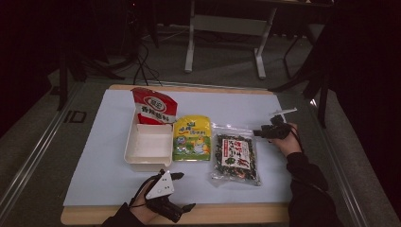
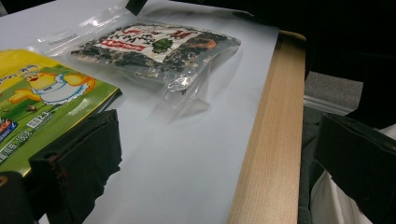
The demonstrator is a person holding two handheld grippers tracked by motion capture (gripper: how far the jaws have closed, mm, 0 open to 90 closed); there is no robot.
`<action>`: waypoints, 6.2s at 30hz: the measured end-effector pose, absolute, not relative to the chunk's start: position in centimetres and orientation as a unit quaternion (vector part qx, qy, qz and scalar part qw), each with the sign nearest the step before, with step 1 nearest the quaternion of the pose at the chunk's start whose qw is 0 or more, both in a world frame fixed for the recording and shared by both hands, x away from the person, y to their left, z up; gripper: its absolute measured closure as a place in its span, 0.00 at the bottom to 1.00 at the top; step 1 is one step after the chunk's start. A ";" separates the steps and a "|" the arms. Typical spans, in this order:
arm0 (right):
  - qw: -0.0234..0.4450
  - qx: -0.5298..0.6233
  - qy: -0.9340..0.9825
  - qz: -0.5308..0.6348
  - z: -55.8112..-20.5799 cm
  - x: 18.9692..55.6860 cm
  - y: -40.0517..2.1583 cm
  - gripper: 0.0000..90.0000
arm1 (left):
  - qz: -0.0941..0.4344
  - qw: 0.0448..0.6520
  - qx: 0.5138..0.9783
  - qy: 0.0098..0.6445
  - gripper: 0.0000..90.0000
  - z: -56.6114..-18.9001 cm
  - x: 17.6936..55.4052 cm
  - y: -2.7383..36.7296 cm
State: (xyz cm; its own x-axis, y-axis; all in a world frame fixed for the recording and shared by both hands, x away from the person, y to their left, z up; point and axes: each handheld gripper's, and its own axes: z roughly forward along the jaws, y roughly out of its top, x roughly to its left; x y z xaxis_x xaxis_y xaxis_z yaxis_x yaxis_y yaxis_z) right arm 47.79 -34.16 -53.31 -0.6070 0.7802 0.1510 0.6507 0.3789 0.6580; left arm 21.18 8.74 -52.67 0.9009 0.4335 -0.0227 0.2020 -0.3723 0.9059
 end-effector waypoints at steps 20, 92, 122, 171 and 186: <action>0.067 0.387 0.854 0.341 -51.8 47.4 -33.3 1.00 | 0.106 0.528 0.820 0.195 0.03 -52.6 21.2 8.7; 0.173 0.100 0.840 0.504 -34.3 32.0 -27.8 1.00 | 0.105 0.504 0.819 0.254 0.06 -48.6 27.4 5.8; 0.179 0.093 0.822 0.532 -32.1 30.5 -29.2 1.00 | 0.027 0.559 0.813 0.159 0.87 -45.3 26.5 3.1; 0.114 0.192 0.783 0.581 -38.5 31.4 -30.9 0.17 | 0.120 0.580 0.784 0.187 0.87 -36.0 26.4 10.3; 0.097 0.208 0.778 0.584 -41.1 31.9 -30.8 0.15 | 0.172 0.553 0.773 0.260 0.87 -35.6 26.7 16.6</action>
State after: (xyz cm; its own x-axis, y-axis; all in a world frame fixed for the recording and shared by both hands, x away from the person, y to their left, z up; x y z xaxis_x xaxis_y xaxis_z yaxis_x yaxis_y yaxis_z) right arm 31.89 -30.76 -41.09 -0.8942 0.4379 0.0926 0.2110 0.2300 0.9501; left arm 26.74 16.60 -35.58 0.8055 0.5922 -0.0211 0.2114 -0.2540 0.9438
